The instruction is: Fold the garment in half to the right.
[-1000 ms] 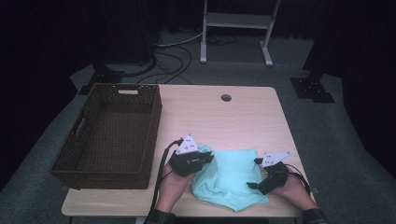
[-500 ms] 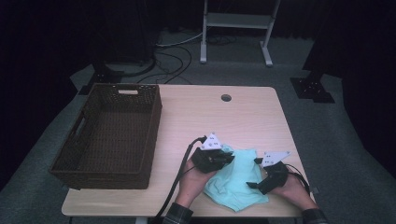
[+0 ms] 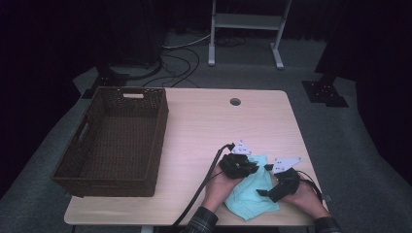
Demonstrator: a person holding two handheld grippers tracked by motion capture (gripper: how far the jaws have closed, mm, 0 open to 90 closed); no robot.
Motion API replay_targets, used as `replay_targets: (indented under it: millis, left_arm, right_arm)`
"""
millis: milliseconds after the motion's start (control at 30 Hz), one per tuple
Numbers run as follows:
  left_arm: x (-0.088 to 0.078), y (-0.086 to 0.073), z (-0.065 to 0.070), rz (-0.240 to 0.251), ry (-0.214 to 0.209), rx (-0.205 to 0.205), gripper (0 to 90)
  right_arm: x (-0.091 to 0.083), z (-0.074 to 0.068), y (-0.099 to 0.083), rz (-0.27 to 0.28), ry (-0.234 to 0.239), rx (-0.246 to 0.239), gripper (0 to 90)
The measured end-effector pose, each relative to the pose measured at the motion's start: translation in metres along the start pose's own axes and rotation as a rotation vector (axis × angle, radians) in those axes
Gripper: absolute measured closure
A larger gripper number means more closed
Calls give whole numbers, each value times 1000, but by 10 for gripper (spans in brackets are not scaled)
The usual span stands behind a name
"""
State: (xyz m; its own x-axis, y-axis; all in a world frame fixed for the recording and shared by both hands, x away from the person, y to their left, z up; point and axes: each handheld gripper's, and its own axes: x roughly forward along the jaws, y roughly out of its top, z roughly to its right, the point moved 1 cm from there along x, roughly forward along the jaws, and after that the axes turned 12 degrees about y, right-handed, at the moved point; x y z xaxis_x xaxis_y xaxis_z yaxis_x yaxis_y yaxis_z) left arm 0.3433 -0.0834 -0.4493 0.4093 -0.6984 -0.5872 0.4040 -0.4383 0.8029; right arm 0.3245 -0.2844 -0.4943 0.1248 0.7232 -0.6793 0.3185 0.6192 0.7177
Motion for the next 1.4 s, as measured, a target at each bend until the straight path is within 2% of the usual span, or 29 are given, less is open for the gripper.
replay_targets:
  millis: [300, 400, 467, 533, 600, 833, 1000, 1167, 1267, 1400]
  left_arm:
    - [33, -6, 6, -65, -19, 3, 842]
    - [43, -11, 7, -103, -21, 8, 841]
    - [45, -12, 8, -95, -25, -8, 840]
    - [44, -11, 7, -98, -31, -9, 827]
    - [41, -11, 7, -98, -34, 0, 735]
    - [8, -2, 4, -5, -46, -18, 499]
    - [-20, 3, -13, 49, 27, -19, 301]
    - [-40, -4, -42, 42, 138, -22, 100]
    - [-48, -12, -58, 32, 201, -30, 26]
    - [-54, -24, -77, 9, 279, -41, 17]
  right_arm:
    - [0, 0, 0, 1, 3, -5, 0]
    - [1, 0, 1, 1, 4, -4, 0]
    - [1, -1, 1, 1, 5, -3, 0]
    - [1, -1, 1, 0, 5, -3, 0]
    - [1, -1, 1, 1, 6, -3, 0]
    - [2, -1, 1, 2, 5, -3, 0]
    - [2, -1, 2, 1, 1, -1, 0]
    - [6, -2, 5, 1, 2, -5, 0]
    - [10, -4, 9, 0, 1, -4, 0]
    - [17, -7, 15, 3, -13, 4, 0]
